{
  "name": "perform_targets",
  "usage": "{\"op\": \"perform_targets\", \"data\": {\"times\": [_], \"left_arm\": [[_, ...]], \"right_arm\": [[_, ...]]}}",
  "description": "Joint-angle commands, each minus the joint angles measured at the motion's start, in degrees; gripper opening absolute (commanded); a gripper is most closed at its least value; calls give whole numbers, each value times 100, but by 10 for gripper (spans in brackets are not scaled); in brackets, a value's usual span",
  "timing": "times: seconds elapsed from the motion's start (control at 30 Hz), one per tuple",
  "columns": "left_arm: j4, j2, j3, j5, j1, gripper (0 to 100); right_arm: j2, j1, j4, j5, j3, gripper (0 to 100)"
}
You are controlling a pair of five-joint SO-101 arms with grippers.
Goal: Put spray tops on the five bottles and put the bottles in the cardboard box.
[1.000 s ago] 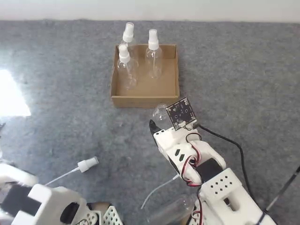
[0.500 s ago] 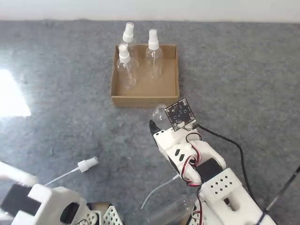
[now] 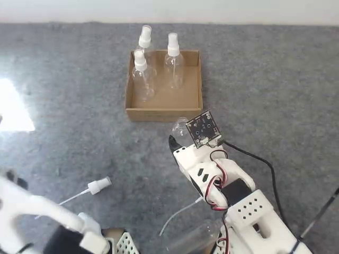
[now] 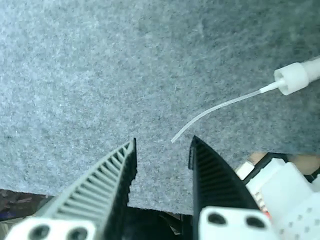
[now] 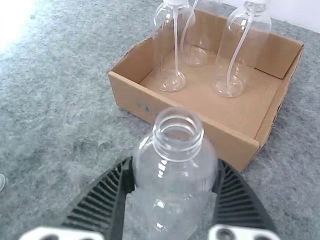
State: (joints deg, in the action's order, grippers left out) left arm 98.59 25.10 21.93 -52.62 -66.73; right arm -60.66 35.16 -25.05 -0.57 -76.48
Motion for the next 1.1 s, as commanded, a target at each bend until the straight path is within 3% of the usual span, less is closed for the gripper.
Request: {"op": "perform_targets", "data": {"times": [0.0, 0.33, 0.53, 0.77, 1.07], "left_arm": [[176, 492, 22, 211, 431, 168], [167, 501, 75, 220, 1723, 172], [167, 475, 127, 185, 2576, 262], [141, 475, 796, -431, 3543, 265], [-316, 475, 1701, -1160, 3903, 265]], "right_arm": [[-75, -48, -13, 97, 422, 141], [-119, -84, -31, 105, 422, 141], [-119, -84, -40, 264, 431, 141], [-119, -84, -40, 308, 422, 141], [-119, -84, -40, 308, 422, 140]]}}
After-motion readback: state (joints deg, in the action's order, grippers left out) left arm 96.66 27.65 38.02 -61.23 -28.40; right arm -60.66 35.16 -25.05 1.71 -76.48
